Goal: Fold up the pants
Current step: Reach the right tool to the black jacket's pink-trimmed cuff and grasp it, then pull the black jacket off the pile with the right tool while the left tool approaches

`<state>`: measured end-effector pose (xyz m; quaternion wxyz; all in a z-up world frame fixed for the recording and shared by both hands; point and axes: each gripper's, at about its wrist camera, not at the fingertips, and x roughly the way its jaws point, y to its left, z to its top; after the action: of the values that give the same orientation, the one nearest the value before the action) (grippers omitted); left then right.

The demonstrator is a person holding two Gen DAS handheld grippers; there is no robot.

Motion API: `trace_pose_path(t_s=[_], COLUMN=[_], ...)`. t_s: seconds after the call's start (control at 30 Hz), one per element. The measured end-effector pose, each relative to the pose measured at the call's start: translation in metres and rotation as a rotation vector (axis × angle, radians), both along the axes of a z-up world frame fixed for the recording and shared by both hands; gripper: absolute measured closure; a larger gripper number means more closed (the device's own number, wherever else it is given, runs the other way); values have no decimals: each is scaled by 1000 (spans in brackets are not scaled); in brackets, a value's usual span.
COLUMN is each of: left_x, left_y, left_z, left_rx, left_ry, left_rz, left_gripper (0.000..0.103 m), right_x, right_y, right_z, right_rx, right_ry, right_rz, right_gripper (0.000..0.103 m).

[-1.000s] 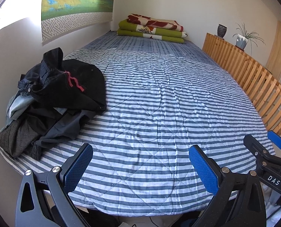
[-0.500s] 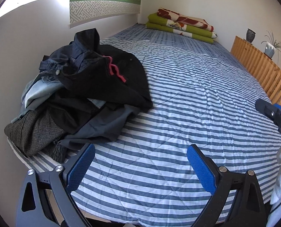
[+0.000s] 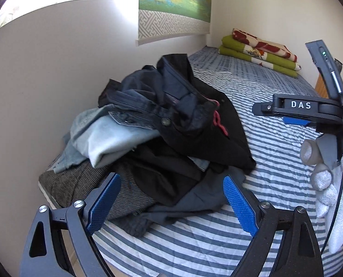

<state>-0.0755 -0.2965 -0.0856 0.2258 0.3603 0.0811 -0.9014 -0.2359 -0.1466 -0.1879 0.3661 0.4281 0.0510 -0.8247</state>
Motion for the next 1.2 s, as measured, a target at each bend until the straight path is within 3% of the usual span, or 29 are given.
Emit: trace_pose_path(t_s=[0.17,0.37,0.5,0.53,0.57,0.6,0.63,0.67,0.77,0.93,1.2], left_x=[3,7,7,7,7,8,8,9,9,7,-6], left_y=[-38,-64,-73,-75,-77,-79,-81,-82,-85,-83,-34], left_z=[5,3,0,0,0,0,1,2,4,6,9], left_rx=[-8,0,12,15,18,22,23,20,12,19,13], left_ry=[12,16,13,14,16,18,20,19,15,16,7], left_rz=[70,111,125,132,139,144,146,150,159,152,51], left_gripper=[14,15,19,19,19,19,19,22,27,32,32], right_x=[-15,-5,-2,-2,-1,0,1,2,6,11,4], right_y=[-62,-120,-137,-138,-139,-141,-142,-142,-132,-94,29], right_z=[-13,-23,-29,-30,-31,-32,-33,-32,-23,-2,12], right_rx=[-39,51,75,72,72,77,79,85,86,88,141], right_ry=[-129,-118,-165,-178,-192,-211,-233,-240,-209,-128,3], right_rz=[43,77,101,109,120,134,145,145,141,106,-56], right_gripper=[11,10,11,18,40,54,77,81,87,88,90])
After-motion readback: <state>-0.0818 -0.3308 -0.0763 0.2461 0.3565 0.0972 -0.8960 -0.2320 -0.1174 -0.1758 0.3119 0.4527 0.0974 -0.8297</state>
